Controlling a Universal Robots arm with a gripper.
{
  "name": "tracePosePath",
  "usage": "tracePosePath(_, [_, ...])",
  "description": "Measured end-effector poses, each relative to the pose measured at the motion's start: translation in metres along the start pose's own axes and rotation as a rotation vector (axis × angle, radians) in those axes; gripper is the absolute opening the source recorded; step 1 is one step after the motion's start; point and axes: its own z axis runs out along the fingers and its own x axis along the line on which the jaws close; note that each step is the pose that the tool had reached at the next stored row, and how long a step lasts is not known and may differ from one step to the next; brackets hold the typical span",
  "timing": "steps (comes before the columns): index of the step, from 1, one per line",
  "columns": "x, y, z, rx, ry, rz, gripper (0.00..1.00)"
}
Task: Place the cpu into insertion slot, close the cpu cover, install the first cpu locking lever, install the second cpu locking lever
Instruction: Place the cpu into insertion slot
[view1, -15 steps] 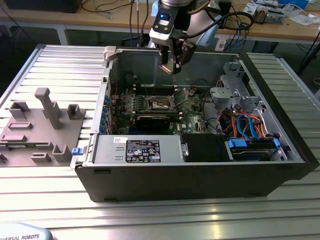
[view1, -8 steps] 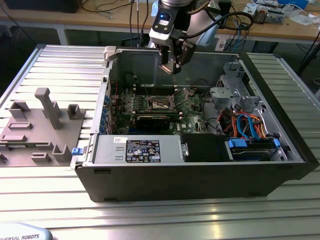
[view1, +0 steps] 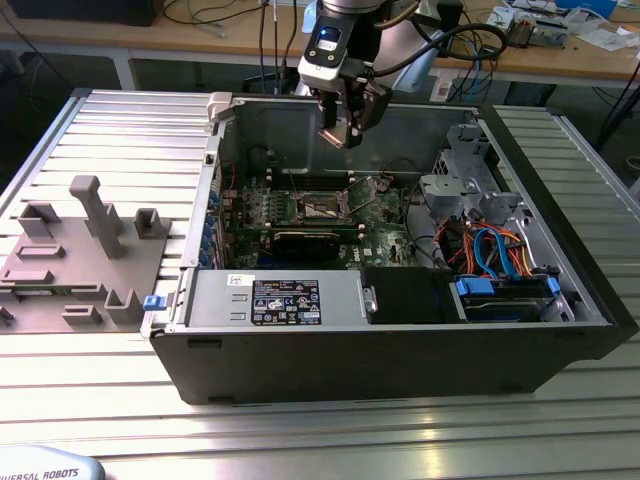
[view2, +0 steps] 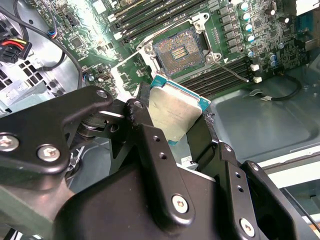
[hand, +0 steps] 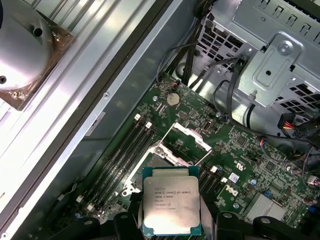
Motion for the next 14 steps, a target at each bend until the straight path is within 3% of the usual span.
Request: tracePosePath(14, [0.0, 0.0, 0.0002, -0.0002, -0.0008, 0.012, 0.54])
